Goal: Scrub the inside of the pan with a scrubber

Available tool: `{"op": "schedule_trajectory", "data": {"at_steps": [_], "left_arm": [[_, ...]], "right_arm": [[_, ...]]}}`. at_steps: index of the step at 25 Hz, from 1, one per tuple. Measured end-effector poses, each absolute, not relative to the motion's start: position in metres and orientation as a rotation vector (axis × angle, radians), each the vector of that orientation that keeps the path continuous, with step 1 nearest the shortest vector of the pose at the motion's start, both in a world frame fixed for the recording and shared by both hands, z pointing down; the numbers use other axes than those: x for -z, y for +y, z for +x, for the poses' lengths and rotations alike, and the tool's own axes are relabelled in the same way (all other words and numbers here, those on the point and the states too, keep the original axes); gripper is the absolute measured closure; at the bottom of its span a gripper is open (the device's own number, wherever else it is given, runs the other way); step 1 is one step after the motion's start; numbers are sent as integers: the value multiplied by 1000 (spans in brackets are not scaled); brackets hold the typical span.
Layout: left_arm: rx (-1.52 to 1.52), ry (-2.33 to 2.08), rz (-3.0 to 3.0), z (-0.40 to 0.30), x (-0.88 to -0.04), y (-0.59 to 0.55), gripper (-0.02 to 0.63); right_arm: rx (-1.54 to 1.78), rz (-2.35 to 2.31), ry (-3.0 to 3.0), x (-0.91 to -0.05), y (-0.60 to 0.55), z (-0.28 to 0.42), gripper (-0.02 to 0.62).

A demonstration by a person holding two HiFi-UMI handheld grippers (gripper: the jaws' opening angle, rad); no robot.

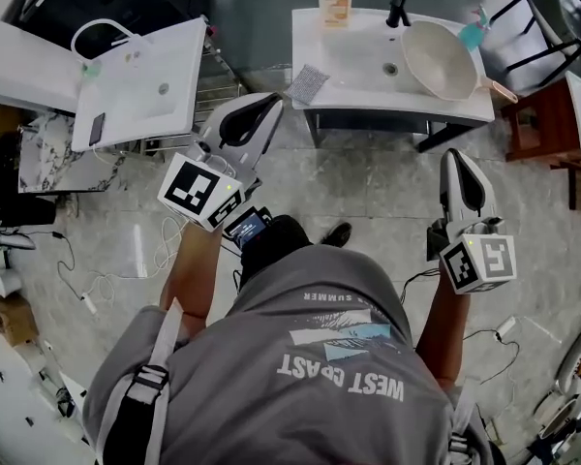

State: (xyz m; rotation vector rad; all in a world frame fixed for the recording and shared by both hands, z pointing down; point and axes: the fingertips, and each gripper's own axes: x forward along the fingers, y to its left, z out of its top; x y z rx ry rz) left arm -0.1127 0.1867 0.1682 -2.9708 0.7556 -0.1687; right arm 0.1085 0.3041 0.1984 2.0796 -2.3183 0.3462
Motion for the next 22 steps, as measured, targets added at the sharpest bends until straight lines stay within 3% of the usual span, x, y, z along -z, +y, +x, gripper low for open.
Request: {"op": "schedule_trajectory", "data": {"at_steps": [22], "left_arm": [[151,609,-3050,-67,-186,58,604]], "right_arm": [[-416,2137,-2203,-214,199,126,594]]}}
